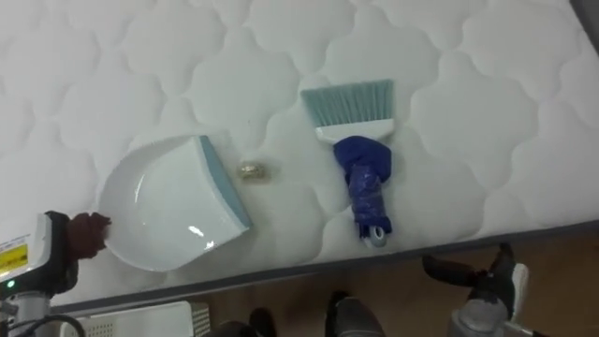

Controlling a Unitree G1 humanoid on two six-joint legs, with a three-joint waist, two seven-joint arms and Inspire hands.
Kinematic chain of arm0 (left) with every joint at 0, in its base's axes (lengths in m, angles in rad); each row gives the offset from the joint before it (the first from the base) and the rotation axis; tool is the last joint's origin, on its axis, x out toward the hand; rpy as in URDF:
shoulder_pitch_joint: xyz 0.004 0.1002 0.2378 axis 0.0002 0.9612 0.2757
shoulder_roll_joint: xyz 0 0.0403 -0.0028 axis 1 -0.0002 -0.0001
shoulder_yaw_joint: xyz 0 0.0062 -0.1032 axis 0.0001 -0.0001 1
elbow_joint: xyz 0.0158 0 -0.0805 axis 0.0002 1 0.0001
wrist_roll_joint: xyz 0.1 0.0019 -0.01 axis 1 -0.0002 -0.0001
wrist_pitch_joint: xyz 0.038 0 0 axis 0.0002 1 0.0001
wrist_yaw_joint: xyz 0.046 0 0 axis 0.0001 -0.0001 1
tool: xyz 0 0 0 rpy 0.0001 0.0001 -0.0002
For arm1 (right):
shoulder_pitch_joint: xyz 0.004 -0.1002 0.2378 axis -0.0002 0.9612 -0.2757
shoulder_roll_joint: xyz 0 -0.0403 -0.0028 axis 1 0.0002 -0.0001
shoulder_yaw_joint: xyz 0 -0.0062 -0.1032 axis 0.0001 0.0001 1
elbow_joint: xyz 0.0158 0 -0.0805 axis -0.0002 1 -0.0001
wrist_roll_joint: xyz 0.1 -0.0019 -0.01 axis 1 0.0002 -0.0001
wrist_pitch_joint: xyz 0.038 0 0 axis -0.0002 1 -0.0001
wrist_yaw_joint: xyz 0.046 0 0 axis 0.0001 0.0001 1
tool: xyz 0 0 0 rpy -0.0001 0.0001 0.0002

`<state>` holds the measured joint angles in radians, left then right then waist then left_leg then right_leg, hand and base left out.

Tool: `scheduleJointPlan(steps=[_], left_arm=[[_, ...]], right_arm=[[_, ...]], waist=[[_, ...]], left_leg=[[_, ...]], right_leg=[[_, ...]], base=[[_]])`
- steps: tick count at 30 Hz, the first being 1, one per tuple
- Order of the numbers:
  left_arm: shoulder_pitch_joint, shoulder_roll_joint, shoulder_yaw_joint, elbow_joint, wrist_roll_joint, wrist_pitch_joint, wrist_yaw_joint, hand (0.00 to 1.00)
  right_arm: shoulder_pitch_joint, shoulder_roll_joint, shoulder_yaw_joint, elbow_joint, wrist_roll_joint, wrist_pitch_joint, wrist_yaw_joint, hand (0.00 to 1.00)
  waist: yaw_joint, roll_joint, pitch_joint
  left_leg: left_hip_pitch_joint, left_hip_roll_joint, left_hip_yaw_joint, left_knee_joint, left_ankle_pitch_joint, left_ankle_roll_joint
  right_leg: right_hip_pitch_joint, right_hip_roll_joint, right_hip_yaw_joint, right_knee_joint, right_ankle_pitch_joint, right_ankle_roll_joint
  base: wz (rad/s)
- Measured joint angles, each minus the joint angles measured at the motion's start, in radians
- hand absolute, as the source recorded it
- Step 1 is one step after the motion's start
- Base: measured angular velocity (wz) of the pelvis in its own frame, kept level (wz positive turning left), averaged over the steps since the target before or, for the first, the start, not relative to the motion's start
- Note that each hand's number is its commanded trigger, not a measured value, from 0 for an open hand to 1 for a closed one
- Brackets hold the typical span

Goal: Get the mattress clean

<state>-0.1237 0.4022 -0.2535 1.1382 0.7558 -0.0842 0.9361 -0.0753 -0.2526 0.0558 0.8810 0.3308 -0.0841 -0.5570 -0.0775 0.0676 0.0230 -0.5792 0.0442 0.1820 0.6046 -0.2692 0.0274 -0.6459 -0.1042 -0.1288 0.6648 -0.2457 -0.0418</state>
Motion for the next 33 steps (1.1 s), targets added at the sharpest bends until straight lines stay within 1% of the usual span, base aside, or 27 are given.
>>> scheduleJointPlan(steps=[3, 4, 7, 8, 11, 15, 17, 20, 23, 27, 29, 33], left_arm=[[0.014, -0.003, 0.000, -0.002, 0.003, 0.006, 0.000, 1.00], [0.017, -0.005, -0.003, -0.002, 0.002, 0.012, 0.000, 1.00], [0.018, -0.007, -0.027, -0.002, 0.001, 0.013, 0.000, 1.00], [0.021, -0.011, -0.028, -0.002, 0.000, 0.014, 0.000, 1.00], [0.021, -0.016, -0.028, -0.003, 0.000, 0.017, -0.002, 1.00], [0.021, -0.021, -0.028, -0.003, 0.000, 0.026, -0.007, 1.00], [0.024, -0.021, -0.028, -0.019, 0.000, 0.037, -0.024, 1.00], [0.019, -0.021, -0.028, -0.024, 0.001, 0.040, -0.052, 1.00], [0.007, -0.021, -0.026, -0.024, 0.002, 0.041, -0.074, 1.00], [-0.008, -0.020, -0.026, -0.032, 0.001, 0.042, -0.100, 1.00], [-0.013, -0.020, -0.026, -0.041, 0.001, 0.043, -0.115, 1.00], [-0.013, -0.020, -0.026, -0.046, 0.002, 0.044, -0.125, 1.00]], right_arm=[[0.018, 0.002, 0.000, -0.062, -0.093, 0.006, -0.058, 0.00], [0.020, 0.001, 0.001, -0.110, -0.130, 0.004, -0.088, 0.00], [0.020, 0.001, 0.004, -0.206, -0.244, -0.045, -0.151, 0.00], [0.020, 0.001, 0.010, -0.240, -0.284, -0.055, -0.168, 0.00], [0.018, 0.001, 0.039, -0.308, -0.343, -0.059, -0.195, 0.00], [0.025, 0.001, 0.059, -0.348, -0.370, -0.061, -0.196, 0.00], [0.027, 0.001, 0.080, -0.378, -0.370, -0.061, -0.196, 0.00], [0.026, 0.001, 0.106, -0.414, -0.371, -0.063, -0.196, 0.00], [0.024, 0.001, 0.131, -0.459, -0.375, -0.070, -0.193, 0.00], [0.019, 0.000, 0.158, -0.466, -0.374, -0.078, -0.180, 0.00], [0.019, 0.000, 0.170, -0.466, -0.373, -0.078, -0.154, 0.00], [0.019, 0.000, 0.179, -0.466, -0.353, -0.078, -0.128, 0.00]], waist=[[0.001, 0.000, 0.0001], [-0.001, 0.000, -0.0001], [0.000, -0.002, -0.0010], [0.003, -0.002, -0.0013], [0.007, -0.003, -0.0014], [0.024, -0.003, -0.0015], [0.027, -0.002, -0.0014], [0.031, -0.001, -0.0015], [0.040, -0.001, -0.0014], [0.055, -0.001, -0.0011], [0.056, -0.002, -0.0007], [0.055, -0.002, -0.0004]], left_leg=[[0.002, 0.001, 0.008, -0.001, 0.001, 0.002], [0.003, 0.002, 0.010, -0.001, 0.002, 0.003], [0.007, 0.000, 0.012, -0.001, 0.002, 0.004], [0.009, -0.002, 0.012, -0.004, 0.002, 0.004], [0.008, -0.004, 0.009, -0.010, 0.003, 0.005], [0.010, -0.004, 0.008, -0.022, 0.003, 0.005], [0.008, -0.004, 0.005, -0.029, 0.003, 0.005], [0.015, -0.003, 0.004, -0.038, 0.004, 0.006], [0.015, -0.003, 0.005, -0.037, 0.004, 0.006], [0.014, 0.000, 0.005, -0.036, 0.004, 0.006], [0.009, 0.000, 0.006, -0.035, 0.004, 0.006], [0.007, -0.002, 0.006, -0.037, 0.002, 0.008]], right_leg=[[-0.001, 0.002, 0.009, -0.003, 0.007, 0.003], [-0.001, 0.003, 0.012, -0.006, 0.010, 0.004], [0.003, 0.004, 0.012, -0.007, 0.015, 0.006], [0.004, 0.007, 0.014, -0.007, 0.015, 0.007], [0.003, 0.005, 0.013, -0.011, 0.015, 0.008], [0.006, 0.007, 0.011, -0.024, 0.014, 0.009], [0.007, 0.002, 0.006, -0.032, 0.014, 0.009], [0.018, 0.001, -0.008, -0.044, 0.013, 0.010], [0.018, -0.001, -0.013, -0.041, 0.013, 0.010], [0.017, -0.006, -0.020, -0.040, 0.013, 0.010], [0.014, -0.019, -0.037, -0.041, 0.010, 0.008], [0.015, -0.023, -0.040, -0.040, 0.007, 0.010]], base=[[-0.10], [-0.06], [-0.01], [0.00], [0.00], [0.00], [0.05], [0.07], [0.01], [0.00], [0.04], [0.01]])
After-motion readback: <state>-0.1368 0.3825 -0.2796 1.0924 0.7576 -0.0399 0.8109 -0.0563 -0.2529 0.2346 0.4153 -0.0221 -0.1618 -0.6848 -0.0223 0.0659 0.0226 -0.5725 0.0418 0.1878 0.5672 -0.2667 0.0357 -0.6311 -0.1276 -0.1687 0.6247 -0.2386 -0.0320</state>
